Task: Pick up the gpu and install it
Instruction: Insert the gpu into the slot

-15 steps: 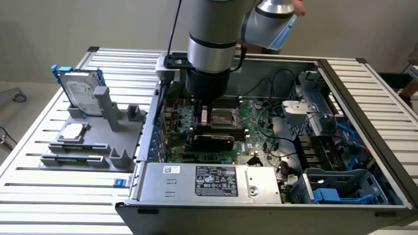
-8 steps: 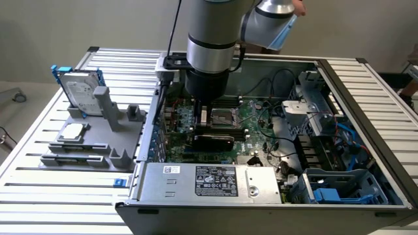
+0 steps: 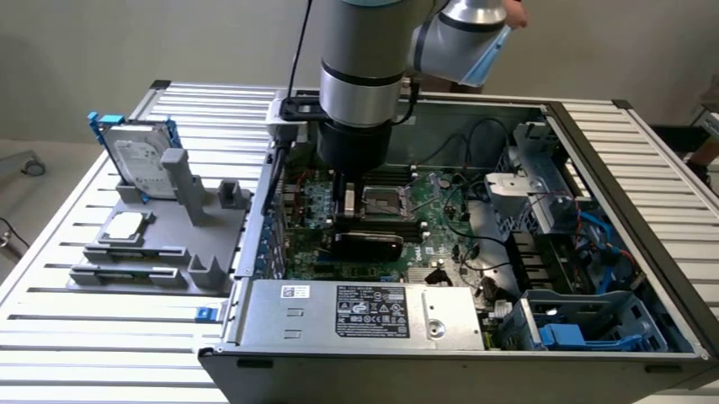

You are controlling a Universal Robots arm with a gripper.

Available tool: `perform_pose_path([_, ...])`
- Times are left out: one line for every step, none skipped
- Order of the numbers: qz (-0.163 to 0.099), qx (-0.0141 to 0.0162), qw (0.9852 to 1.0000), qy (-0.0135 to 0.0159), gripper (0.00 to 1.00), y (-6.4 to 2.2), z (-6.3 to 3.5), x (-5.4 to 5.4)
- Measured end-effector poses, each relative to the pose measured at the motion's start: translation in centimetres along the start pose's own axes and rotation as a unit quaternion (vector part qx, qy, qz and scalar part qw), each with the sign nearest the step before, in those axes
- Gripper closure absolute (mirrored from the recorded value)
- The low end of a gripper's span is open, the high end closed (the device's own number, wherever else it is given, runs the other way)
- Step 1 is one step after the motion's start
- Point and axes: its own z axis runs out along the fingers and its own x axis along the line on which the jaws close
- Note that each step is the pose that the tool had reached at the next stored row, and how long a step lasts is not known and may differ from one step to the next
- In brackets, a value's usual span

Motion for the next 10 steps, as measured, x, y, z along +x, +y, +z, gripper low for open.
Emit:
perform_pose_path([0.000, 0.0003, 1.0000, -0.0001, 0.89, 0.01, 0.02, 0.0])
perform_pose_path([0.000, 0.0003, 1.0000, -0.0001, 0.89, 0.02, 0.02, 0.0])
perform_pose_path([0.000, 0.0003, 1.0000, -0.0001, 0.89, 0.02, 0.02, 0.0])
perform_pose_path([0.000, 0.0004, 1.0000, -0.0002, 0.89, 0.02, 0.02, 0.0])
perform_pose_path([0.000, 0.0005, 1.0000, -0.0005, 0.89, 0.02, -0.05, -0.1])
perform_pose_path([0.000, 0.0010, 1.0000, -0.0013, 0.89, 0.04, -0.23, -0.1])
perform_pose_path([0.000, 0.0007, 1.0000, -0.0007, 0.89, 0.08, -0.56, 0.0])
perform_pose_path([0.000, 0.0004, 1.0000, -0.0002, 0.89, 0.12, -0.91, 0.0])
perform_pose_path([0.000, 0.0005, 1.0000, -0.0003, 0.89, 0.15, -1.20, 0.0])
perform_pose_path([0.000, 0.0004, 1.0000, -0.0003, 0.89, 0.18, -1.45, 0.0])
